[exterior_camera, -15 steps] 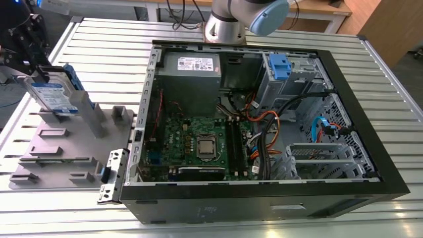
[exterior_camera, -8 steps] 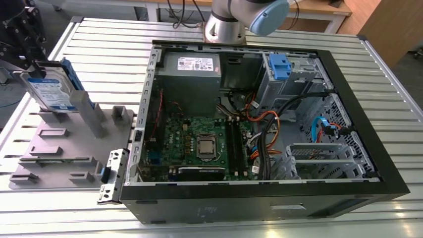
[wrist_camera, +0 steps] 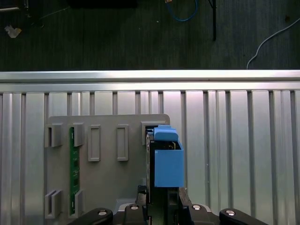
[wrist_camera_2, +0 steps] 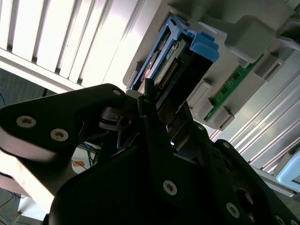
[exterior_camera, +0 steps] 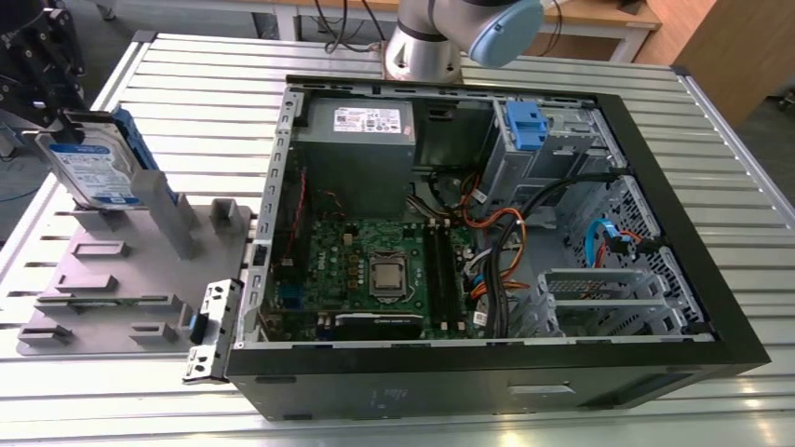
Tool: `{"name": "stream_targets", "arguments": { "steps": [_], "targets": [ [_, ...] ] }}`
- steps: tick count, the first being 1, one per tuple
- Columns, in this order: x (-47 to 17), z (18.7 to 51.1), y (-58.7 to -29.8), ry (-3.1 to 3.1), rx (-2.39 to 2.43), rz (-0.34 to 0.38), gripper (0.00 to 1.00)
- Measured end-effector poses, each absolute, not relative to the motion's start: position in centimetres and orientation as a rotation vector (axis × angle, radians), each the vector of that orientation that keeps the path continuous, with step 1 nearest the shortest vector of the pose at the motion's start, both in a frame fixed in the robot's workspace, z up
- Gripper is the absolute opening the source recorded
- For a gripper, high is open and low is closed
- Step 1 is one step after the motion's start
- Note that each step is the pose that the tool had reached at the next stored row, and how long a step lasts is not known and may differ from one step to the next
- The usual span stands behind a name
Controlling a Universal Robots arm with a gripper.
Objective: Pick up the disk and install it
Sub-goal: 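Pick up the disk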
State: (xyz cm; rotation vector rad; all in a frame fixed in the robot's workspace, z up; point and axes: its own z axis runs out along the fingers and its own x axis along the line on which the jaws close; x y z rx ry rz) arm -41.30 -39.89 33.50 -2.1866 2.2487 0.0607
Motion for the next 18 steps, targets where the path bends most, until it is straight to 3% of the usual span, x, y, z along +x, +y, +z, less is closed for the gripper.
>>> {"name": "stream_targets", "arguments": {
  "steps": [8,18],
  "targets": [
    [-41.3,33.9,-39.9,2.249,-2.187,0.061,0.35],
    [-41.3,36.7,-39.9,2.249,-2.187,0.061,0.35]
  ]
}}
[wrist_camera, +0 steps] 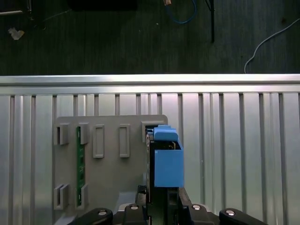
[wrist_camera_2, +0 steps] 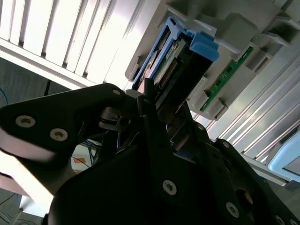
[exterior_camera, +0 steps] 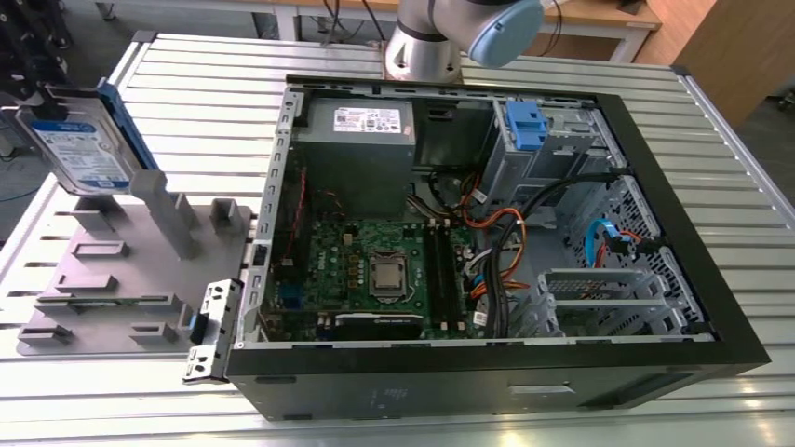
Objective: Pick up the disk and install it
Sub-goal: 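Pick up the disk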
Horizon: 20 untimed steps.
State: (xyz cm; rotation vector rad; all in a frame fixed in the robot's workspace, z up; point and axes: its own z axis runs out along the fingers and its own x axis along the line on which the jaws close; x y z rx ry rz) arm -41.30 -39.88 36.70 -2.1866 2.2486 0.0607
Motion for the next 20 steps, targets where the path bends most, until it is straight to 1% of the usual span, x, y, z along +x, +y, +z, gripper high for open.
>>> {"name": "stream_targets", "arguments": {
  "steps": [15,20],
  "targets": [
    [-41.3,41.6,-39.9,2.249,-2.187,0.061,0.35],
    [-41.3,41.9,-39.9,2.249,-2.186,0.061,0.35]
  ]
}}
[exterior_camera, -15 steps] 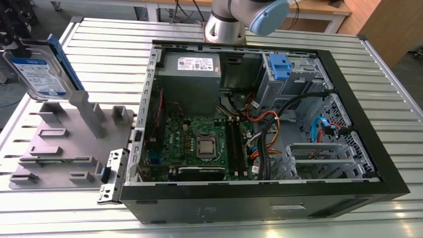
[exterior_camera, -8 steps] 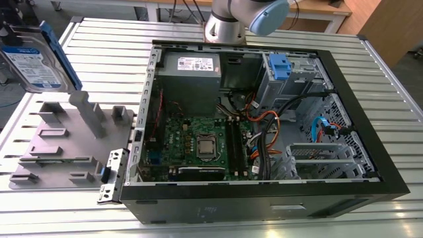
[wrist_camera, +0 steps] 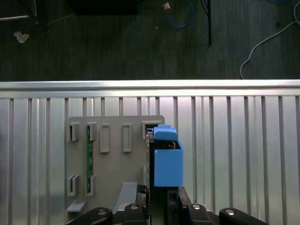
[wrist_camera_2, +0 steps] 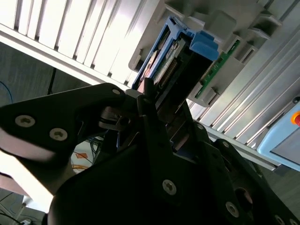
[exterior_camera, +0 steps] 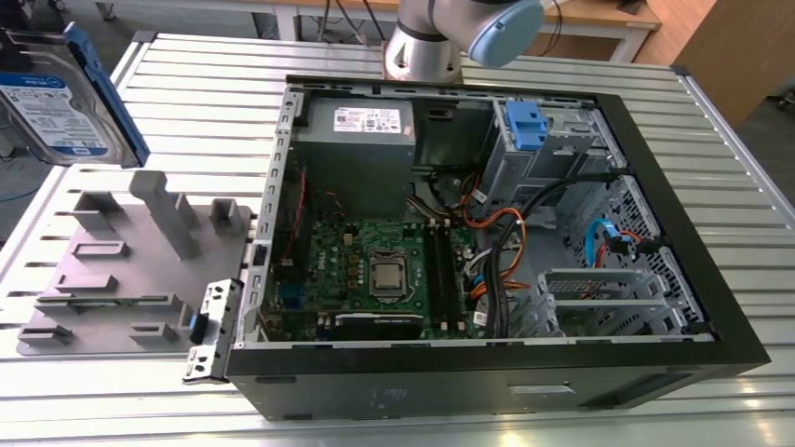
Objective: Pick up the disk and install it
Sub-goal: 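Pick up the disk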
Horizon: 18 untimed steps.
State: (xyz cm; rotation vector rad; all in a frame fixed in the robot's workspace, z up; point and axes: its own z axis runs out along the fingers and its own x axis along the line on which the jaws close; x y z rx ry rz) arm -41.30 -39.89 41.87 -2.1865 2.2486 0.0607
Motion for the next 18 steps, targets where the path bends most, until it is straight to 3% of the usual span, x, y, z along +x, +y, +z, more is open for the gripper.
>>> {"name": "stream_targets", "arguments": {
  "steps": [18],
  "targets": [
    [-41.3,44.8,-39.9,2.249,-2.187,0.061,0.35]
  ]
}}
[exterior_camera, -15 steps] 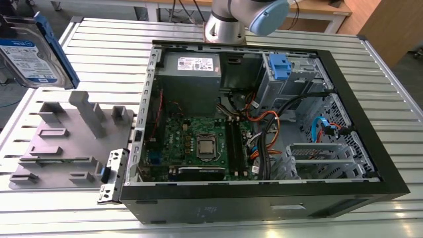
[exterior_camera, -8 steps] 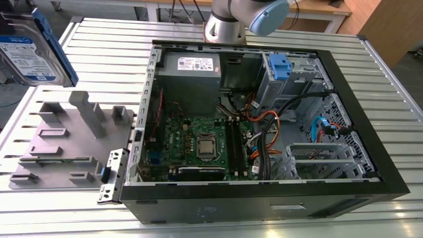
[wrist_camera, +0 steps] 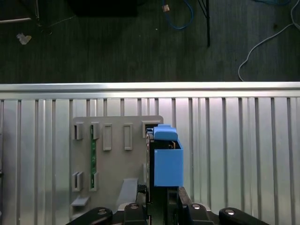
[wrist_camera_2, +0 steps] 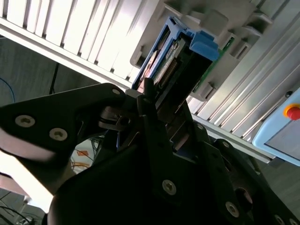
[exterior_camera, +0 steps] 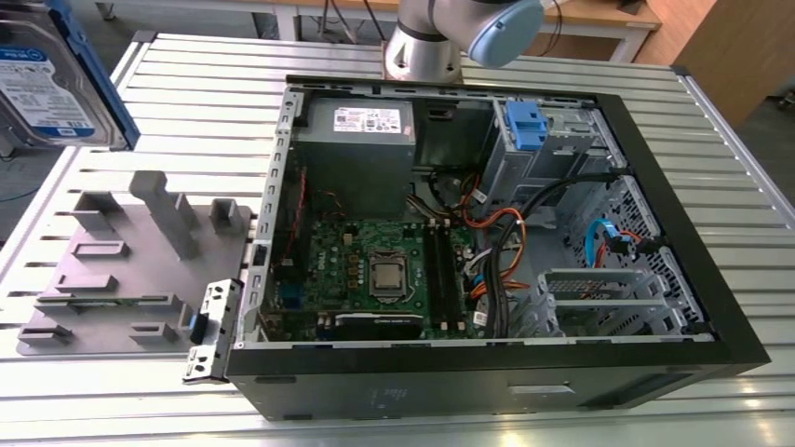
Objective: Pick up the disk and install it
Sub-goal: 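Pick up the disk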
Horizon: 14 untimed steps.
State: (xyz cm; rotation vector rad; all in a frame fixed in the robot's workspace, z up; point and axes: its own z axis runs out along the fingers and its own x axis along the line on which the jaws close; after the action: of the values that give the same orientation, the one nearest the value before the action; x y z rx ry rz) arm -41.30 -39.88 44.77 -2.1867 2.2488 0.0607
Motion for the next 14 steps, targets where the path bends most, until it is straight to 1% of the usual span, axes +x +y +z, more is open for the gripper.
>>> {"name": "stream_targets", "arguments": {
  "steps": [14],
  "targets": [
    [-41.3,47.8,-39.9,2.243,-2.192,0.061,0.35]
  ]
}}
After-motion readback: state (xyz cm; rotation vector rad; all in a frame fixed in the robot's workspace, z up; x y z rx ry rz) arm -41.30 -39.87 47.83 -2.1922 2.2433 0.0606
